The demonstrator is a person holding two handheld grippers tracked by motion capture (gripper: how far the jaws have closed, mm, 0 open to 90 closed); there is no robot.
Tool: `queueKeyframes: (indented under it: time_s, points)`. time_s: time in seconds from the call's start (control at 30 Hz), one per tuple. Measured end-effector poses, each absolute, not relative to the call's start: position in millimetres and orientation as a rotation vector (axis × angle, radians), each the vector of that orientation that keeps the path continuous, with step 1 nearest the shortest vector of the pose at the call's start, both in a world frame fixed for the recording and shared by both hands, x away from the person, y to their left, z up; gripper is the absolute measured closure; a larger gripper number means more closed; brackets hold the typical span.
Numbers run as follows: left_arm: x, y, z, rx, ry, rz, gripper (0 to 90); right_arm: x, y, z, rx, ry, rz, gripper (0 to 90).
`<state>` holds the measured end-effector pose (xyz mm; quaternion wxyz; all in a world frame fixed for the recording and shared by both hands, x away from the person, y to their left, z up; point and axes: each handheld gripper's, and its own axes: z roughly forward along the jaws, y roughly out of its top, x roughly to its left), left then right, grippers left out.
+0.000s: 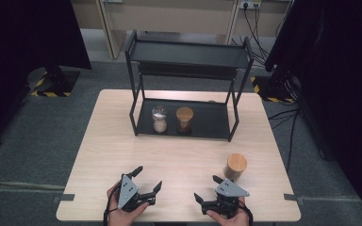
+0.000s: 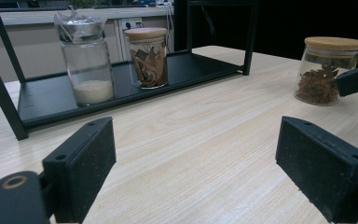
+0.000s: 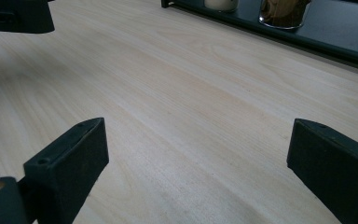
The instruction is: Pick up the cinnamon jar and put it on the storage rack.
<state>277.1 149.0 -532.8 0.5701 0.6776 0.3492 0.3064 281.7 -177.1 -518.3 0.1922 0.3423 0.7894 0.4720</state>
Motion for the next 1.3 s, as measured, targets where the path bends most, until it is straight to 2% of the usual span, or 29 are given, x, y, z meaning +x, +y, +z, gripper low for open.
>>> queueKeyframes:
  time_s: [1.3]
  points:
    - [278, 149, -533, 1.591, 0.826, 0.712, 11.6, 237, -215, -519, 1.022, 2.19, 1.341, 5.7]
